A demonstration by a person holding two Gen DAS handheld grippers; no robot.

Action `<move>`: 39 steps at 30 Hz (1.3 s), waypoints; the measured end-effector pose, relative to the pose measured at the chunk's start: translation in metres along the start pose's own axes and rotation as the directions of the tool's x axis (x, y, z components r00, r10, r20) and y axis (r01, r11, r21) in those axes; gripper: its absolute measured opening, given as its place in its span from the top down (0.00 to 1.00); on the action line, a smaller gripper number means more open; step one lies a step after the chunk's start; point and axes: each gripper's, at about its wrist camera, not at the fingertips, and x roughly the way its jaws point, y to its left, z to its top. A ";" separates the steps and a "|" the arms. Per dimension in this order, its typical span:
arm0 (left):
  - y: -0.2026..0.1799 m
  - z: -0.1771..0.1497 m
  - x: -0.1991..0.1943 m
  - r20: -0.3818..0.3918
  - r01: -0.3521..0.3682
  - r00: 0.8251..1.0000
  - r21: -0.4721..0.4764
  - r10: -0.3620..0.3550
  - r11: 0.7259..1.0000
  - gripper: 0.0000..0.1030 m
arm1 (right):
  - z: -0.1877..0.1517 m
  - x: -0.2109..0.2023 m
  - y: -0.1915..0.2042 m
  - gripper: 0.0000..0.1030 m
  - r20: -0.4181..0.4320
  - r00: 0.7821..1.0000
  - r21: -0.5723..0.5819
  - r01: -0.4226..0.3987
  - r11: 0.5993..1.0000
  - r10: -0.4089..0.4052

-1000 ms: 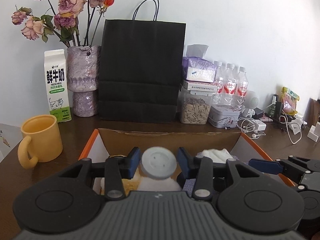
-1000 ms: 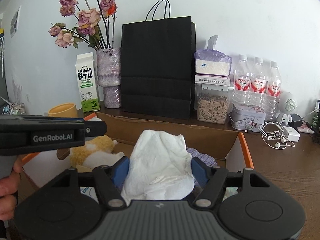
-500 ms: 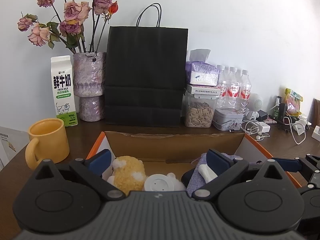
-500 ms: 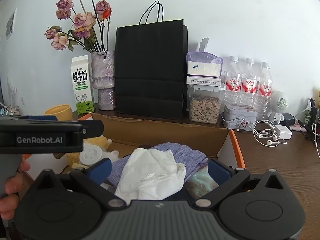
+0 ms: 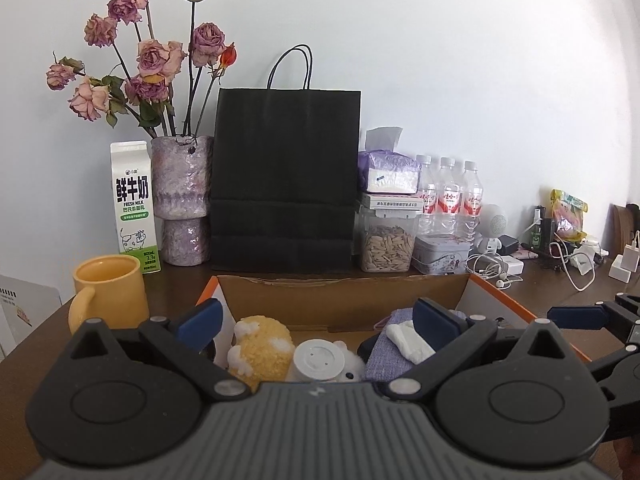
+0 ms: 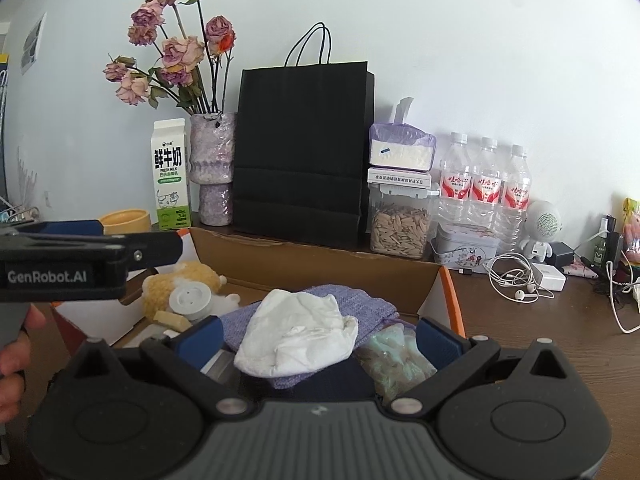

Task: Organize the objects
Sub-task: 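Withdraw both grippers from the box back over the table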

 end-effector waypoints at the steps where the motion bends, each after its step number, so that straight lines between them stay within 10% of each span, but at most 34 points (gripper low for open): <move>1: 0.000 -0.002 -0.003 -0.002 0.002 1.000 0.004 -0.002 1.000 0.00 | -0.002 -0.004 0.000 0.00 0.004 1.000 -0.004 0.000 1.000 0.001; 32: 0.019 -0.063 -0.075 -0.177 -0.013 0.984 -0.058 0.003 0.998 0.00 | -0.071 -0.070 0.037 0.01 -0.099 0.991 0.006 -0.088 0.996 0.088; 39: 0.015 -0.071 -0.079 -0.199 -0.012 0.980 -0.046 0.002 0.999 0.00 | -0.075 -0.067 0.048 0.18 -0.154 0.978 -0.019 -0.142 0.990 0.138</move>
